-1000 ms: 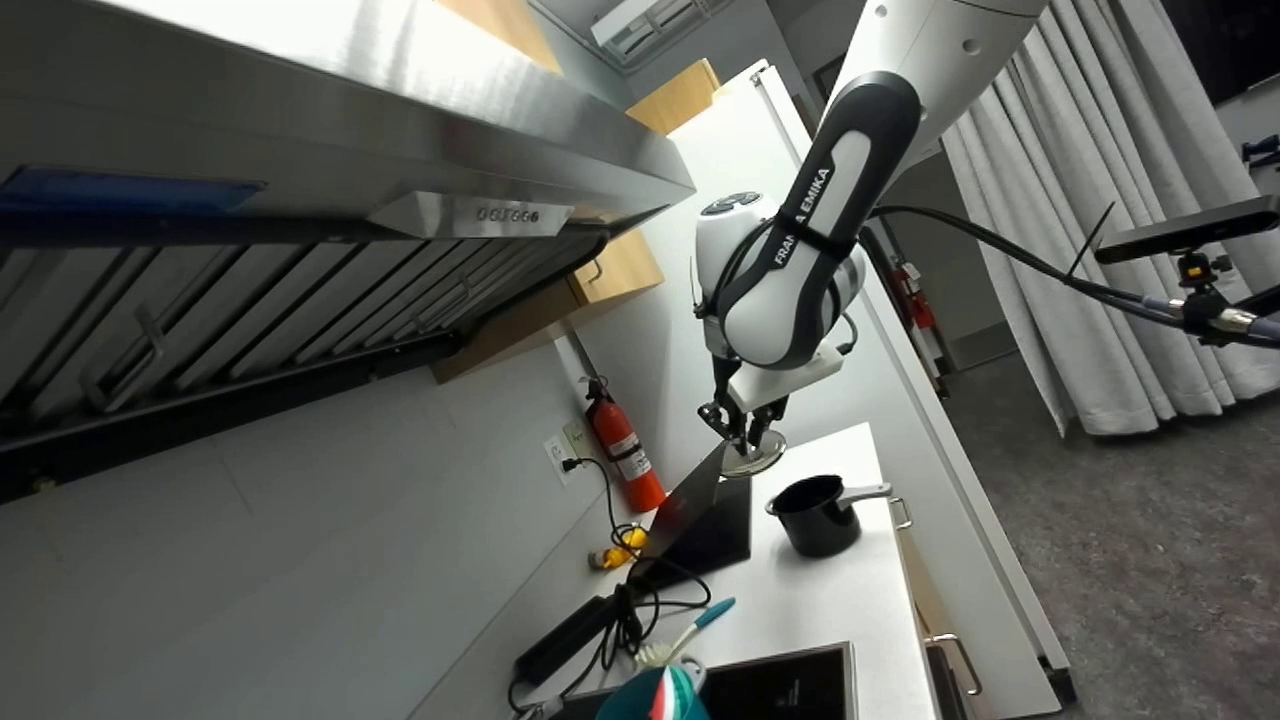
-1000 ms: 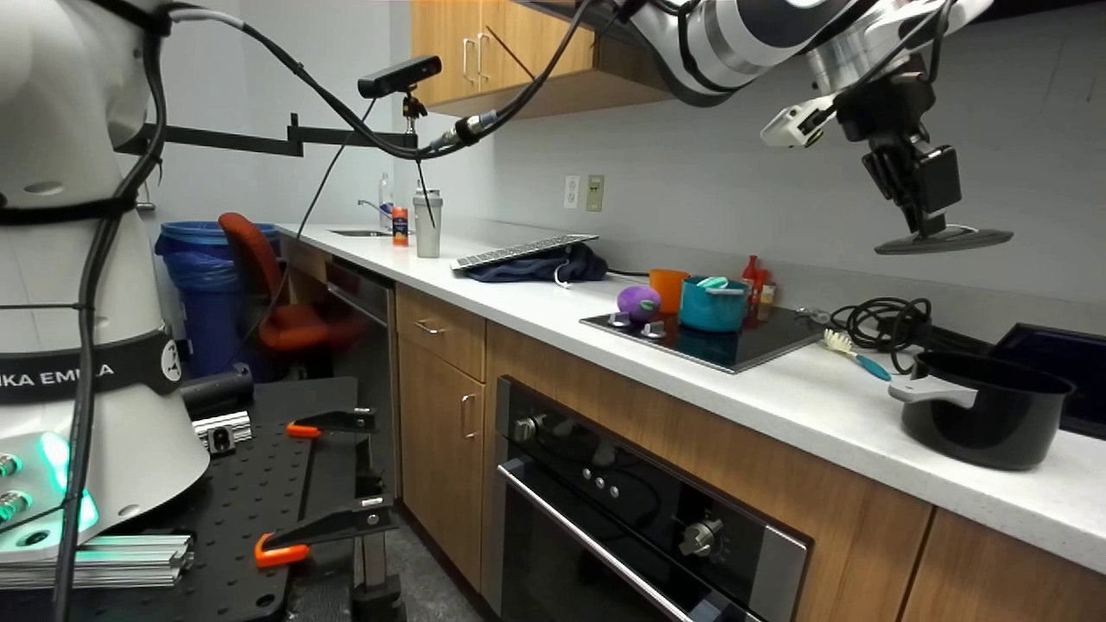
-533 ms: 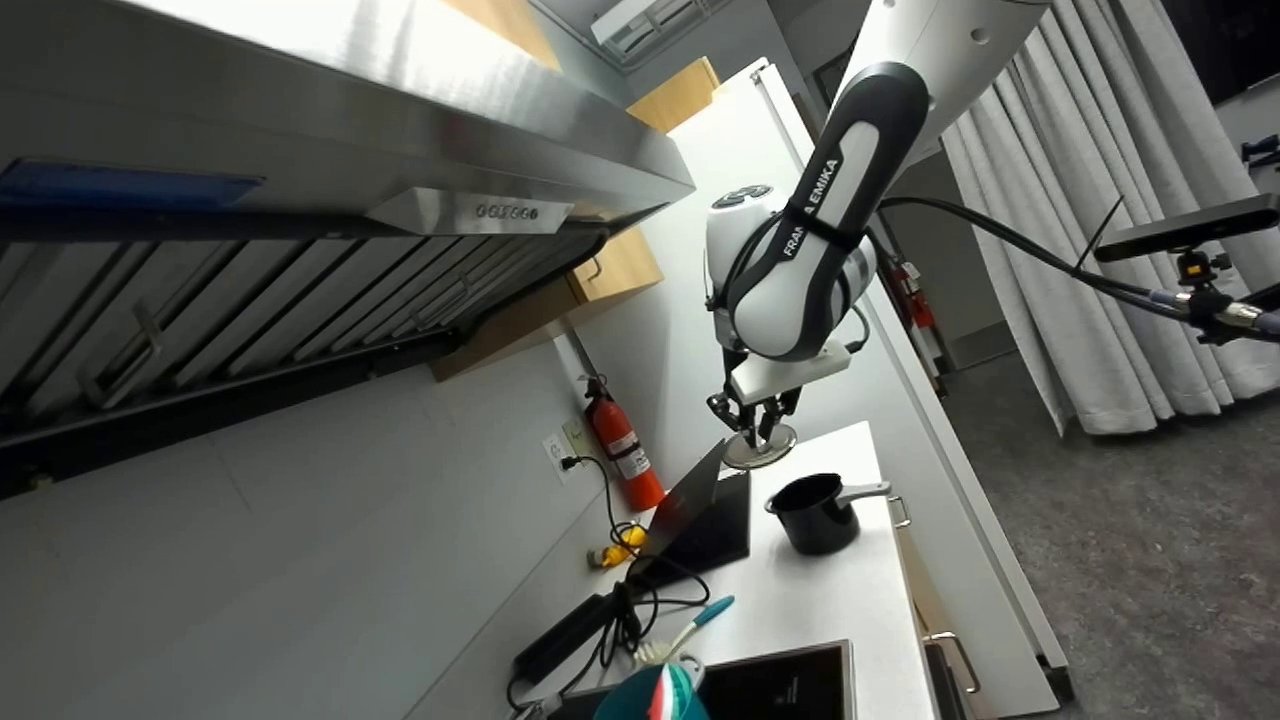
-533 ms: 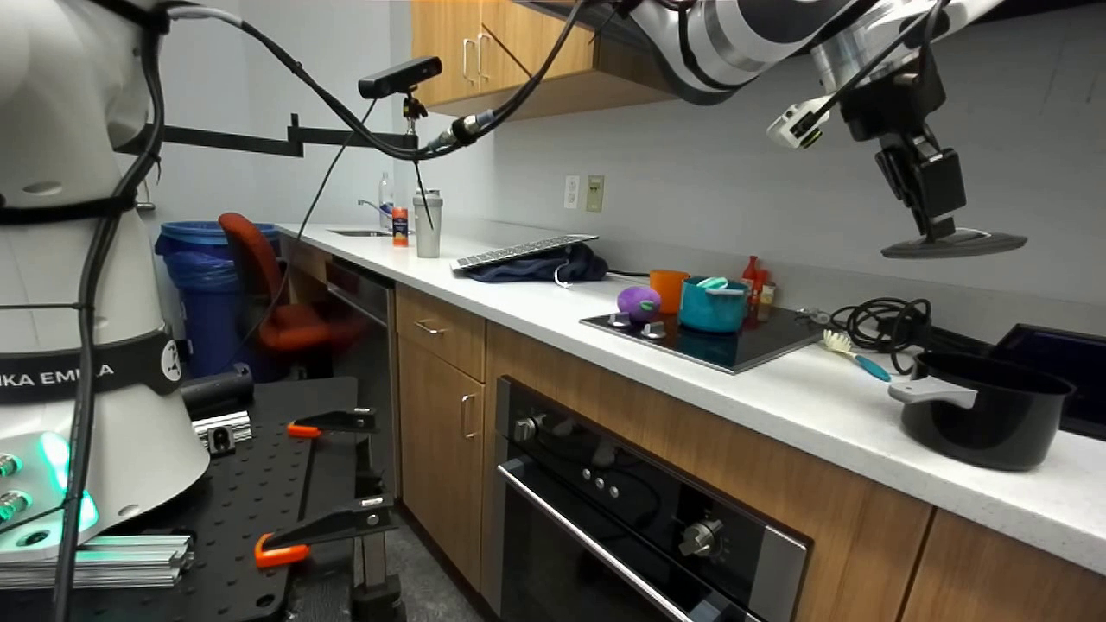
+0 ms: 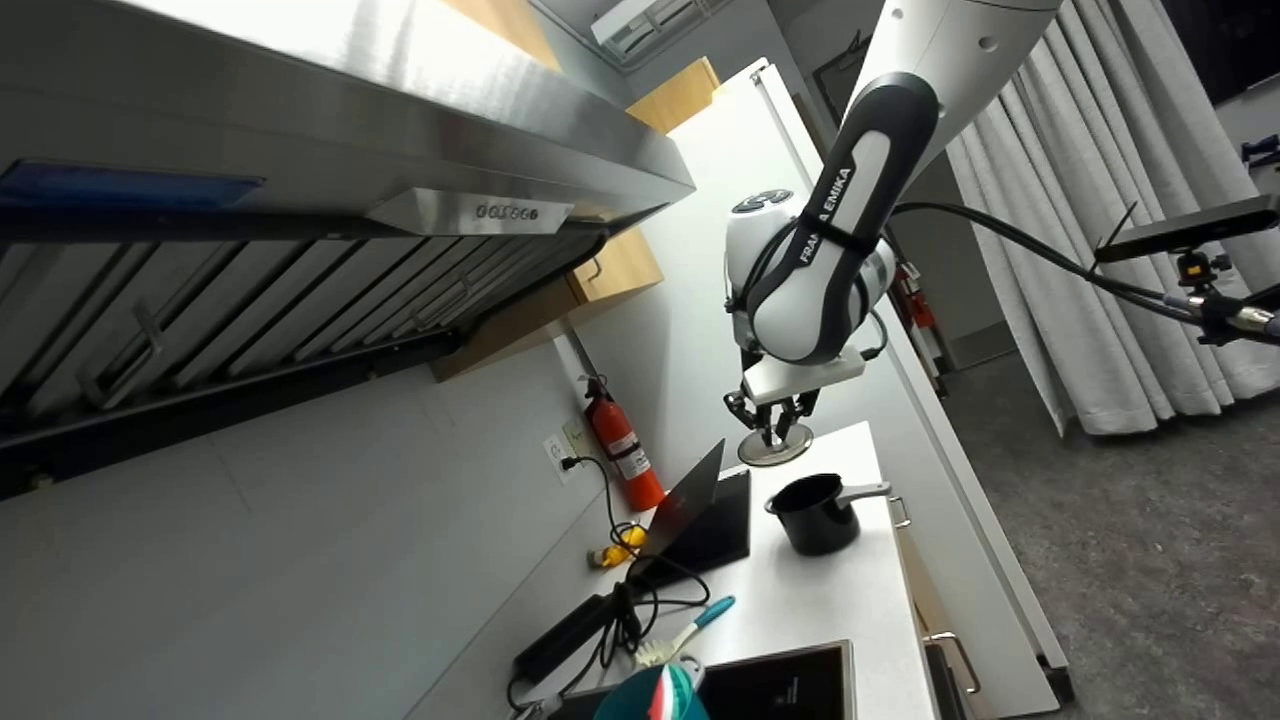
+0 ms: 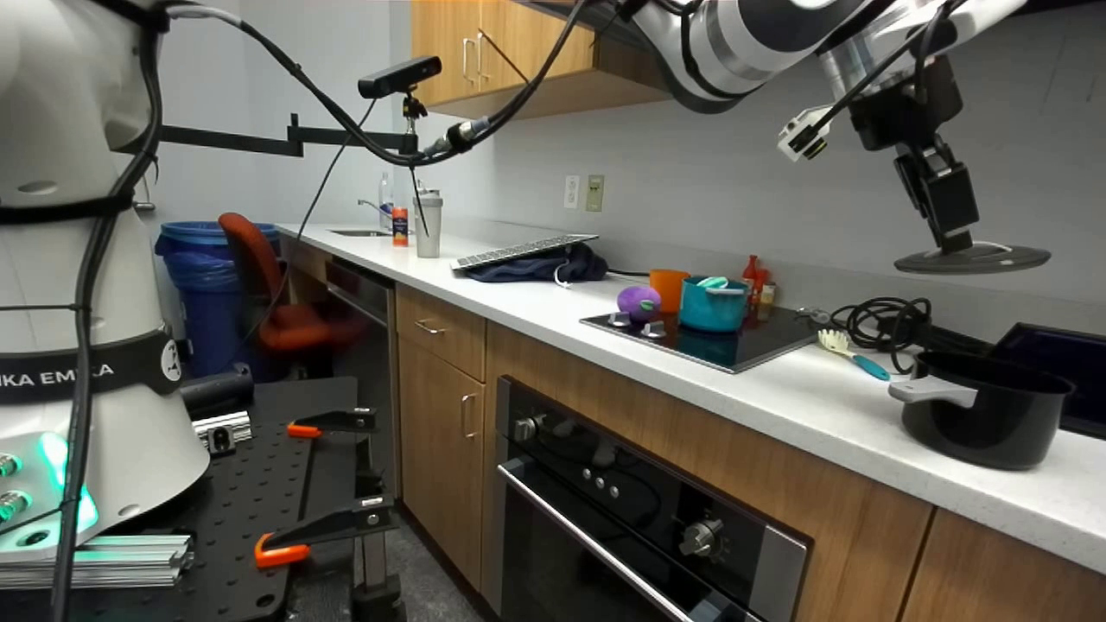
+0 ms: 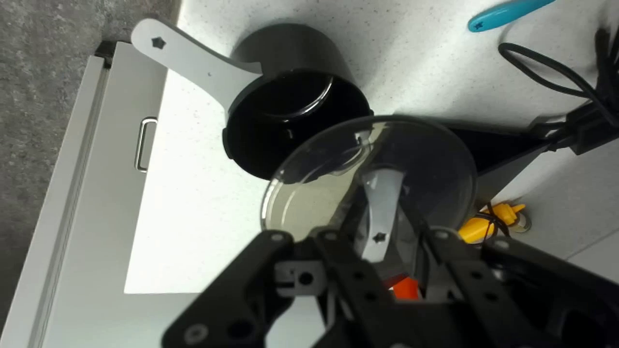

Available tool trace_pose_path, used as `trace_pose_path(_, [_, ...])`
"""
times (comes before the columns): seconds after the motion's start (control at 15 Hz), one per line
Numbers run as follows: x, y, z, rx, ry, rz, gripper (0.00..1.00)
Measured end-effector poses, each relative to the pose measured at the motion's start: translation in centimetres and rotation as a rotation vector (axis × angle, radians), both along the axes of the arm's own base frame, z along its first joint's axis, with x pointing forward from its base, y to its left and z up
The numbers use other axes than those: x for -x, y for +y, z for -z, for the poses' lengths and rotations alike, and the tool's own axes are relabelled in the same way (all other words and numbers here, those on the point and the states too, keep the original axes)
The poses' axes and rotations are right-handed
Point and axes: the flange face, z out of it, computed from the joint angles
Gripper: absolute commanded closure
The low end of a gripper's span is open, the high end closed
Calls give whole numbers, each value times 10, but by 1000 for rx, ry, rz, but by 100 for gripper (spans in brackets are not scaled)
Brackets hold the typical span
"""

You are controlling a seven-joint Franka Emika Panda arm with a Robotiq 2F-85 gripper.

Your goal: Pick up the lid and close the pot

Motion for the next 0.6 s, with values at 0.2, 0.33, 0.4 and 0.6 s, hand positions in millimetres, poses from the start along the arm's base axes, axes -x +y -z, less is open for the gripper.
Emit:
trace_pose_path(0.2, [3, -4, 4, -4, -2, 11, 95])
trace_pose_path(0.33, [3, -6, 5, -7, 0, 17, 95])
trace_pose_path(0.4, [4, -7, 6, -10, 0, 20, 95])
trace_pose_path(0.6, [4, -9, 7, -19, -1, 29, 95])
